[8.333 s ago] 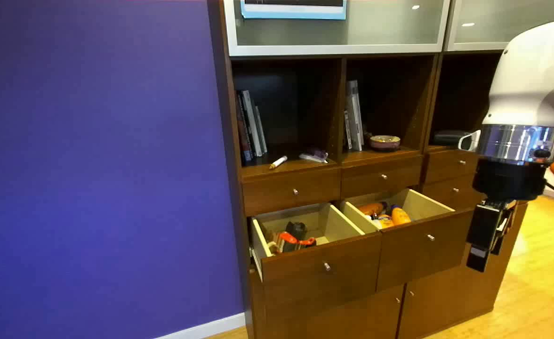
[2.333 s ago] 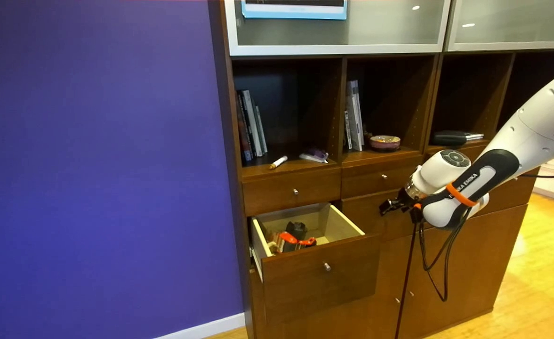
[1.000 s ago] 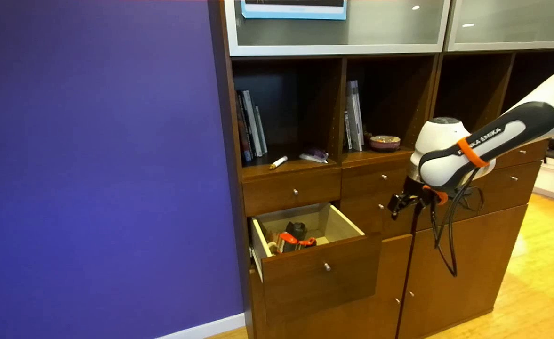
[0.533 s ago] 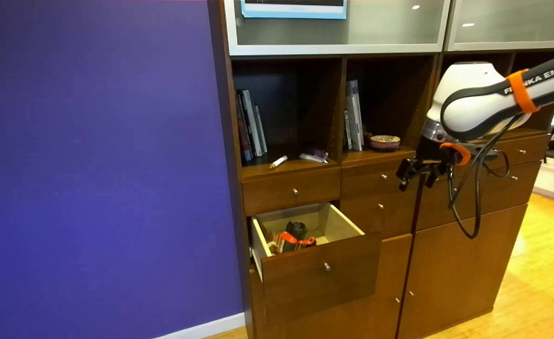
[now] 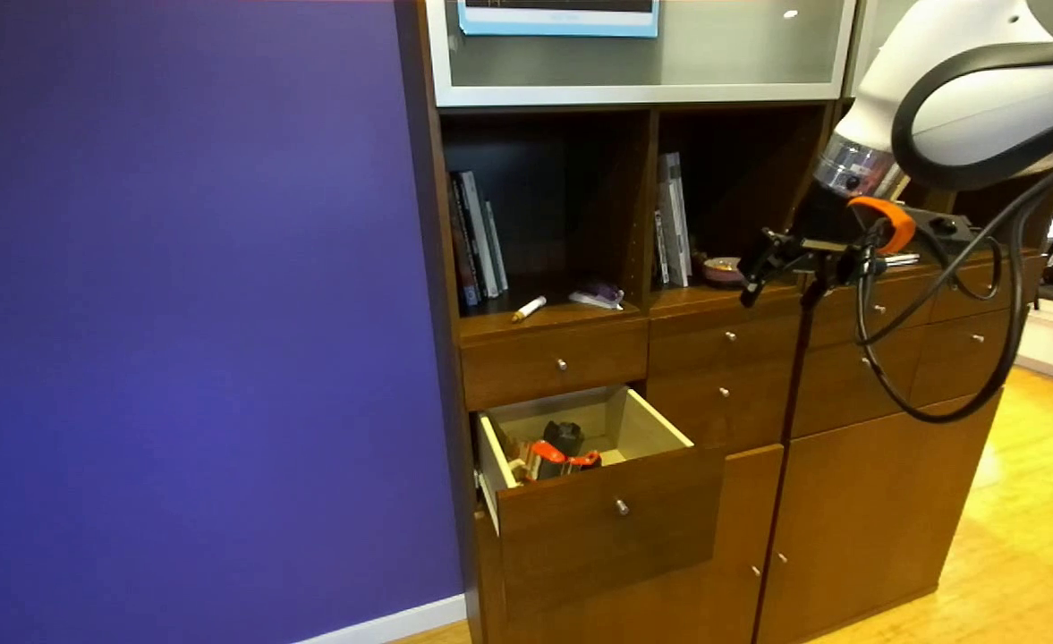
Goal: Close the open drawer on the right
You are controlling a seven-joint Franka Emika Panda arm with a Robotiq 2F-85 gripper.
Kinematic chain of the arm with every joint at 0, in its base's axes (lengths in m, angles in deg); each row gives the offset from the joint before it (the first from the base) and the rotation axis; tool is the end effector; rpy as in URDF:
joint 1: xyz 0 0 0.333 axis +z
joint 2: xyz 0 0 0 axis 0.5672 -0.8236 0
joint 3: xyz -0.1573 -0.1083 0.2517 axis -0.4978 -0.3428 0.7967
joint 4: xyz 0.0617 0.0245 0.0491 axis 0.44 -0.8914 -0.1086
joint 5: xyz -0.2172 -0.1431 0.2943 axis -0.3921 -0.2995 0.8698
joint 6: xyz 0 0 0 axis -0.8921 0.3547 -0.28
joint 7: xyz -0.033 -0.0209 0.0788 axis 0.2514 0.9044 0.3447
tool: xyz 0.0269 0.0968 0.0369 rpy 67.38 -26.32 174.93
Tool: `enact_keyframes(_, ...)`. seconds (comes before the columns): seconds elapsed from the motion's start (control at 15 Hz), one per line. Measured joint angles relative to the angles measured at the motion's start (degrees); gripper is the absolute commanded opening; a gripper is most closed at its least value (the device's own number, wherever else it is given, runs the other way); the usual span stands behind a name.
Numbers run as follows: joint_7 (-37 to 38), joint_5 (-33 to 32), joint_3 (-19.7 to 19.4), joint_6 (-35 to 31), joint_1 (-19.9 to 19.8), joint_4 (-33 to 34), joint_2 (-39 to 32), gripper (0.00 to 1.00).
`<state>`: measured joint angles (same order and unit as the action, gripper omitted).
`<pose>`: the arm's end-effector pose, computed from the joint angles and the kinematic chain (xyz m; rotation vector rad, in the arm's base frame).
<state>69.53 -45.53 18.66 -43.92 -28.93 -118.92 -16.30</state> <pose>0.4652 0.1240 0.5686 -2.9500 0.3074 -0.6050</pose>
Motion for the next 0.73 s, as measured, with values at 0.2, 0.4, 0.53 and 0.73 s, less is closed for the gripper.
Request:
enact_keyframes(0.2, 4.1, 0.0, 2.85, -0.15, 0.0, -2.16, 3.9, 1.0)
enact_keyframes(0.4, 4.49, 0.0, 2.96, -0.4, -0.15, -3.19, 4.91, 1.0)
enact_keyframes(0.53, 4.49, 0.0, 2.94, -0.65, -0.24, -3.54, 4.91, 1.0)
enact_keyframes(0.73, 4.49, 0.0, 2.94, -0.76, -0.24, -3.61, 4.91, 1.0)
